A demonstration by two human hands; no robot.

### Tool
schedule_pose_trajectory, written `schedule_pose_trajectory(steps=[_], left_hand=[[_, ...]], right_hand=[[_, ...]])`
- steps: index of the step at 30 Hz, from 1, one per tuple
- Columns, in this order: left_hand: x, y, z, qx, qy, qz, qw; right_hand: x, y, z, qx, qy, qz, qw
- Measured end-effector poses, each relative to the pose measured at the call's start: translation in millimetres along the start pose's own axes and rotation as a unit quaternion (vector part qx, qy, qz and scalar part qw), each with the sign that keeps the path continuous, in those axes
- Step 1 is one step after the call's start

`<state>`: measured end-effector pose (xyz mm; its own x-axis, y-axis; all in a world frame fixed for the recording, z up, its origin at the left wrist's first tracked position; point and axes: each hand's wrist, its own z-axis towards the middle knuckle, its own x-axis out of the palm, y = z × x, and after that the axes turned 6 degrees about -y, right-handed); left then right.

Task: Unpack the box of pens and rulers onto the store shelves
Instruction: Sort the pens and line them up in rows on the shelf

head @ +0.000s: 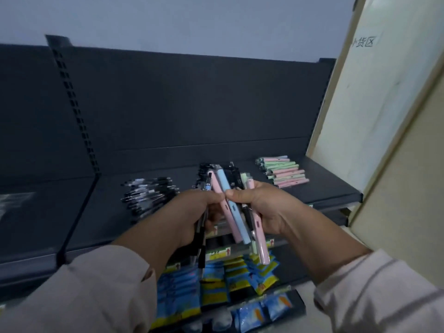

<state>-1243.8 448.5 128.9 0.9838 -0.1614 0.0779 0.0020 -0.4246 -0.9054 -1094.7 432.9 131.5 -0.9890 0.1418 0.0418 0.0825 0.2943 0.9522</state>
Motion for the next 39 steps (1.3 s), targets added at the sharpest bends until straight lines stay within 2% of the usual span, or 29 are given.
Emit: schedule_pose_trajectory(steps=[5,11,14,17,22,30,35,39], left_hand=[[30.4,-12.2,49.4,-0.011,0.050,0.012,0.999],[55.4,-33.8,121.1,-0.047,0.122,-0.015,0.991],[70.9,-45.0,150.0,-0.058,0.131,-0.026,0.989],[88.3,-53.6,175.9,-0.056,0.108,-0.048,0.991],[120.4,-60.4,217.6,-0.056,0.024,-0.133,0.989],[194.4,-60.3,267.2,-0.037,-0.094,-0.268,0.958],[247.0,-59.8,280.0,-0.024,-0.116,-0.253,0.960],[252.9,-54.7,284.1,-0.035,-0.173,-0.220,0.959]], right_hand=[[-36.7,7.1,33.8,0.005,-0.013,0.015,1.000],[-65.8,28.9,85.3,0.015,-0.050,-0.041,0.998],[-81.8,39.0,107.8,0.009,-0.067,-0.044,0.997],[-100.1,44.9,130.8,0.013,-0.070,-0.050,0.996],[-143.7,43.0,168.3,0.024,-0.082,-0.035,0.996],[-211.6,49.1,237.1,0.041,-0.023,0.047,0.998],[-257.8,59.8,280.4,0.022,0.006,0.009,1.000],[-292.2,67.5,305.6,0.038,0.032,-0.031,0.998]])
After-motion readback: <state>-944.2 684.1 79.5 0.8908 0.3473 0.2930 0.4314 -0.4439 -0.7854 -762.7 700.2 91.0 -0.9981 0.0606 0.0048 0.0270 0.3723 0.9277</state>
